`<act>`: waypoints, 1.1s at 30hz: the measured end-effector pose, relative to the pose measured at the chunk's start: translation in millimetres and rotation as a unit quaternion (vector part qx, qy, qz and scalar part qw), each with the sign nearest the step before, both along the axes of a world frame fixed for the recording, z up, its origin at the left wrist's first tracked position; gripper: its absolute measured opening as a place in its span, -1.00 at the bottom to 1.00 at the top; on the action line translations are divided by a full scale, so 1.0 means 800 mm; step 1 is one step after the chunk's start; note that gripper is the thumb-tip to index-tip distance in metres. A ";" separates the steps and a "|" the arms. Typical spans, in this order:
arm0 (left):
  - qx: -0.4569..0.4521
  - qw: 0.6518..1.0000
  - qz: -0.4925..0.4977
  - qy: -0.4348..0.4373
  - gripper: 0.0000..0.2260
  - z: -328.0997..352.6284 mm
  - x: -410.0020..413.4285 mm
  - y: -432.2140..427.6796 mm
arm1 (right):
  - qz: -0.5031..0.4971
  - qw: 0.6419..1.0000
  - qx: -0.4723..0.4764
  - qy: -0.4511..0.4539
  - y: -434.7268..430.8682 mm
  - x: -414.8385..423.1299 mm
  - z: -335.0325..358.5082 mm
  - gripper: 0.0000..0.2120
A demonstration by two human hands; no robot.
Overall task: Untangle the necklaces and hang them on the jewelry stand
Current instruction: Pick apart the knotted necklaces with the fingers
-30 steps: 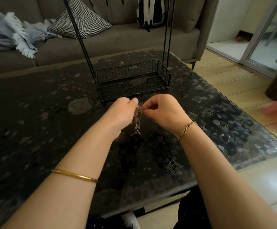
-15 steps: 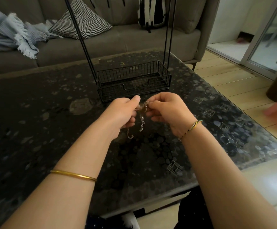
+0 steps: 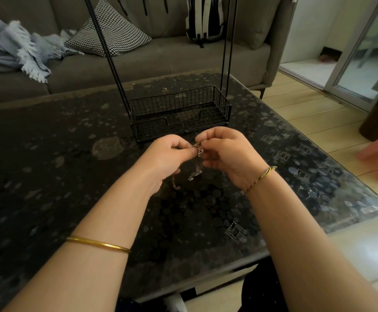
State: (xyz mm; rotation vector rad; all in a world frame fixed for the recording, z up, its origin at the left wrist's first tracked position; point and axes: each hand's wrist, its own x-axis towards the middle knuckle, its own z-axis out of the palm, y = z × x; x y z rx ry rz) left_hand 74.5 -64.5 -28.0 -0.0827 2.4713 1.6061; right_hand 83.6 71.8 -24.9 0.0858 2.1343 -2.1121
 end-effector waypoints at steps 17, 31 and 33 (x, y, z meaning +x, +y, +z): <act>-0.021 0.999 0.040 0.028 -0.85 0.003 -0.002 0.002 | -0.018 0.994 0.099 0.047 -0.002 -0.002 -0.007 -0.90; 0.063 0.995 0.074 0.000 -0.81 0.014 0.001 0.008 | -0.030 0.987 0.149 0.049 -0.002 -0.001 -0.006 -0.86; 0.053 0.998 0.040 -0.020 -0.88 0.013 0.004 0.007 | -0.046 0.984 0.158 0.063 -0.001 -0.002 -0.007 -0.85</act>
